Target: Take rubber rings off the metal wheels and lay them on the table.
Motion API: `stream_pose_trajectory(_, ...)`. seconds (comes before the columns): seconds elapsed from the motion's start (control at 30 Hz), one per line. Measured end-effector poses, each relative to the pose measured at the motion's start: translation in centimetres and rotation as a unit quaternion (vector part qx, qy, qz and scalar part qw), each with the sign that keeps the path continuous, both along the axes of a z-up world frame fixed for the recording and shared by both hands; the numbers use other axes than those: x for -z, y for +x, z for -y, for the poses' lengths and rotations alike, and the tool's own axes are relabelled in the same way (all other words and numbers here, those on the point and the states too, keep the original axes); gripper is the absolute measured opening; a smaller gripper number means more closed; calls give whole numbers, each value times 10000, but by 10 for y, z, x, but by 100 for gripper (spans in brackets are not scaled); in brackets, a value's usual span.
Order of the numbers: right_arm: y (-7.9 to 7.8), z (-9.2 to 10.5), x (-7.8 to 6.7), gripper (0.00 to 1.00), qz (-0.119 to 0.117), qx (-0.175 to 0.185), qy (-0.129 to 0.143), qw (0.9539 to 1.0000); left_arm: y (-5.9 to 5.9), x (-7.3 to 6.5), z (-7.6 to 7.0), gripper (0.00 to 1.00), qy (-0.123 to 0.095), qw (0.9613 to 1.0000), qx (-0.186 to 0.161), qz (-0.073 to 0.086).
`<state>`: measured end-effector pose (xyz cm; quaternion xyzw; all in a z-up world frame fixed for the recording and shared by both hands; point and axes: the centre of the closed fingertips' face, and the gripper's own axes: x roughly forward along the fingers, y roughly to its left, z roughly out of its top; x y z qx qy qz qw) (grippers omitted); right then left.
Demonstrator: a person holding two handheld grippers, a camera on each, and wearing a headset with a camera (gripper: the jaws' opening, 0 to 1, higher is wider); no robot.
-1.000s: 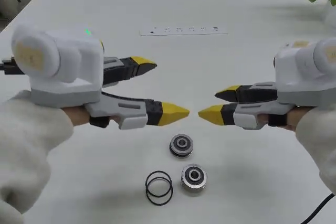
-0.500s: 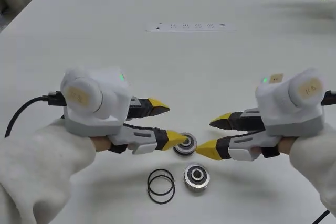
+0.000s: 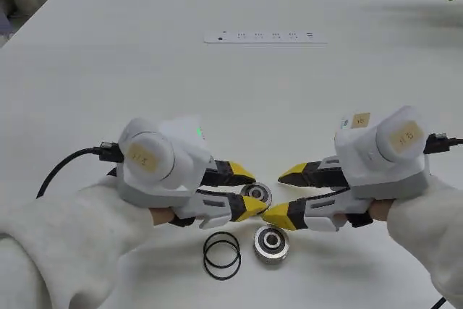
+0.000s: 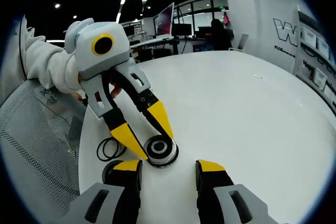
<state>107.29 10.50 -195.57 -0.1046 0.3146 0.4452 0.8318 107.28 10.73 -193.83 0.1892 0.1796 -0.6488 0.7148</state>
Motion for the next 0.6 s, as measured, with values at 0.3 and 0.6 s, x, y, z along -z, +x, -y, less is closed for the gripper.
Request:
stream_pose_trajectory(0.3,-1,-7,-2,37,29,-113,51,9999,3,3,-5,8,-68,9999,-53,-76)
stream_pose_trajectory(0.6,-3,-15,-2,30,86,-231,69,9997,3,2,-4,8,-215,9997,-62,-89)
